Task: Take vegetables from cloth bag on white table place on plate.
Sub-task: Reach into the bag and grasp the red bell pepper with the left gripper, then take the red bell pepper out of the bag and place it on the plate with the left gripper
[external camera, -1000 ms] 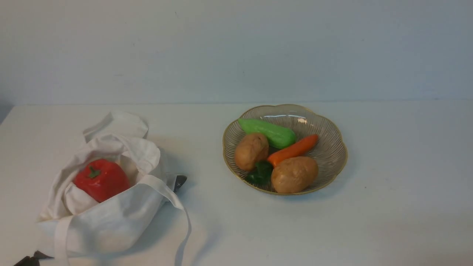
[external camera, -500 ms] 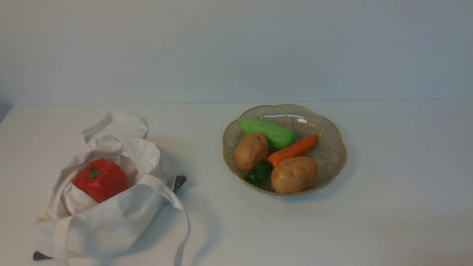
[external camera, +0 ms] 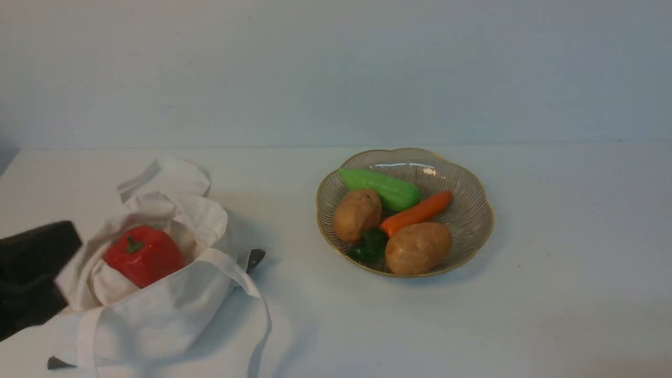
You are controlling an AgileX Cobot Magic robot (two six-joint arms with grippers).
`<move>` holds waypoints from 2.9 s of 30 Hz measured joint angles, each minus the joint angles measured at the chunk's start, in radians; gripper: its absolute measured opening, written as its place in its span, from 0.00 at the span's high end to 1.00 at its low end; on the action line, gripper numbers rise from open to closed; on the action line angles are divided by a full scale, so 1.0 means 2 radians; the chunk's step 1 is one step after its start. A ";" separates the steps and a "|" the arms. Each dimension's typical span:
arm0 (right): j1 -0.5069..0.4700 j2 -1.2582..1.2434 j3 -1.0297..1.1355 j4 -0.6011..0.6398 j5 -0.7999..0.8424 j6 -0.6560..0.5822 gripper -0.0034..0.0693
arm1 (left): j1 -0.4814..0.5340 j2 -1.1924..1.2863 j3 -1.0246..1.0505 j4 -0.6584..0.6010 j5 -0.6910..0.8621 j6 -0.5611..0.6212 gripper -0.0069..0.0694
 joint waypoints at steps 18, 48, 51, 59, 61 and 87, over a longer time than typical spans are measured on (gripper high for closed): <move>0.000 0.000 0.000 0.000 0.000 0.000 0.97 | 0.062 0.437 -0.271 0.116 0.165 -0.016 0.92; 0.000 0.000 0.000 0.000 0.000 0.000 0.97 | 0.072 0.546 -0.282 0.167 0.123 0.061 0.43; 0.000 0.000 0.000 0.000 0.000 0.000 0.97 | 0.072 0.546 -0.282 0.167 0.123 0.066 0.55; 0.000 0.000 0.000 0.000 0.000 0.000 0.97 | 0.072 0.546 -0.282 0.163 0.131 0.067 0.89; 0.000 0.000 0.000 0.000 0.000 0.000 0.97 | 0.072 0.540 -0.283 0.157 0.141 0.067 0.89; 0.000 0.000 0.000 0.000 0.000 0.000 0.97 | -0.177 0.488 -0.429 0.128 0.149 0.018 0.89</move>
